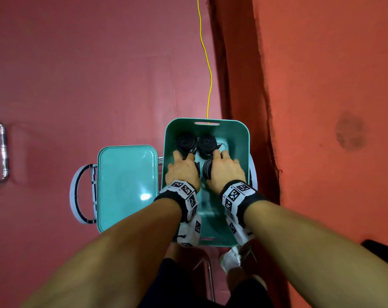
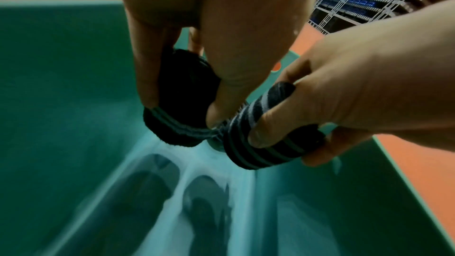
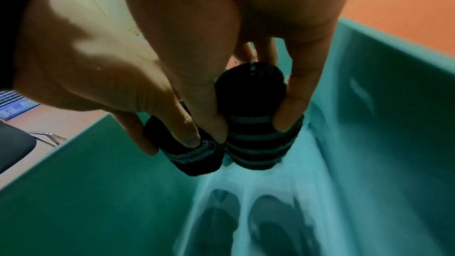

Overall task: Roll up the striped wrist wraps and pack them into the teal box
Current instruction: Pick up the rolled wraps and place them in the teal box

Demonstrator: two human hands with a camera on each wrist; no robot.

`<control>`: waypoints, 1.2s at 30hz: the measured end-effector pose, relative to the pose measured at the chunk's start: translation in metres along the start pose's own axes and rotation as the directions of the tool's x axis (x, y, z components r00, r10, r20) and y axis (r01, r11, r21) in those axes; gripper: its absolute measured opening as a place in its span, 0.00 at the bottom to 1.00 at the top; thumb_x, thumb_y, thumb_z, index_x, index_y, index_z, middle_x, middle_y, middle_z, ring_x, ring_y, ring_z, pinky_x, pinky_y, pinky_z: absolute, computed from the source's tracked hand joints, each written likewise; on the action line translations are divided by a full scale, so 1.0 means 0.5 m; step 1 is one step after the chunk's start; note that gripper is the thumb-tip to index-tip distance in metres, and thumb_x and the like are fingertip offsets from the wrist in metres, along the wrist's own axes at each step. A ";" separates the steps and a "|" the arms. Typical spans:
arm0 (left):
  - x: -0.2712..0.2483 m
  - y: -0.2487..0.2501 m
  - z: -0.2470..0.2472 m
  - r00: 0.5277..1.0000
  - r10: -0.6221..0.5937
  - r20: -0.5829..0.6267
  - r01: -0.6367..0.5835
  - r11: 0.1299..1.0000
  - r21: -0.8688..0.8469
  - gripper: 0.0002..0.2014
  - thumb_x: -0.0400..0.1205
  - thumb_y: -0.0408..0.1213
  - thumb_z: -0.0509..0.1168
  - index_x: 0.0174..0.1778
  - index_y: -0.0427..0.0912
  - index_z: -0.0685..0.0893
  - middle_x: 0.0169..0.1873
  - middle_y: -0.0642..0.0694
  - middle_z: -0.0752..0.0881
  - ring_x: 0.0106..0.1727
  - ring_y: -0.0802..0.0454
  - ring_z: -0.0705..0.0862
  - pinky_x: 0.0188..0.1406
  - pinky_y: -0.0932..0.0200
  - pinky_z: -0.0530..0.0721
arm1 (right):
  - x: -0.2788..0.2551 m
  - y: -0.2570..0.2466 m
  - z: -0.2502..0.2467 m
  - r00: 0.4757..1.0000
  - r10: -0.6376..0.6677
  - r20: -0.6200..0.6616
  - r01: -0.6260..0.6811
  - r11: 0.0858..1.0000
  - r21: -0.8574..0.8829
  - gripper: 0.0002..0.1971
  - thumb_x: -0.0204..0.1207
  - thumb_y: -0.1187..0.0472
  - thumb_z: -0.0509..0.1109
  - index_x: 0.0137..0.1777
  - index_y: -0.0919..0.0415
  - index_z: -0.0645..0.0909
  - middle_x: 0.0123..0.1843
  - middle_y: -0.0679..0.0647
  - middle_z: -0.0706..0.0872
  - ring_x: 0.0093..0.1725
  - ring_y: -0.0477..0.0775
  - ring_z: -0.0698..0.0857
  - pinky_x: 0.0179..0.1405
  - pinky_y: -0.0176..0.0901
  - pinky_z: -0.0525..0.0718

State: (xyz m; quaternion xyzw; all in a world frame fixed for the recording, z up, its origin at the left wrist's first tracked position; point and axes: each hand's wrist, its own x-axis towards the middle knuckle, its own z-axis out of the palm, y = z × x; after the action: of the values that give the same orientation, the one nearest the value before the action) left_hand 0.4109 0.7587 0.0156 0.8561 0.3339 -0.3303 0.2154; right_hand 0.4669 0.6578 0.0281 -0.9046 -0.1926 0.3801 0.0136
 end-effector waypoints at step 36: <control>0.007 0.014 0.008 0.996 -0.025 -0.083 0.016 0.995 -0.103 0.33 0.78 0.36 0.75 0.73 0.38 0.64 0.71 0.37 0.67 0.70 0.33 0.76 0.58 0.43 0.80 | 0.004 -0.022 0.022 0.998 0.036 -0.049 -0.031 0.995 0.091 0.30 0.77 0.60 0.75 0.75 0.63 0.65 0.75 0.62 0.67 0.72 0.67 0.73 0.59 0.56 0.81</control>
State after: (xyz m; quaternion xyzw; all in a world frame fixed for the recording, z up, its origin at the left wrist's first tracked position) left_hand 0.4163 0.7530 0.0114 0.8538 0.3679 -0.2784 0.2412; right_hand 0.4569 0.6676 0.0208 -0.9155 -0.1595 0.3655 0.0529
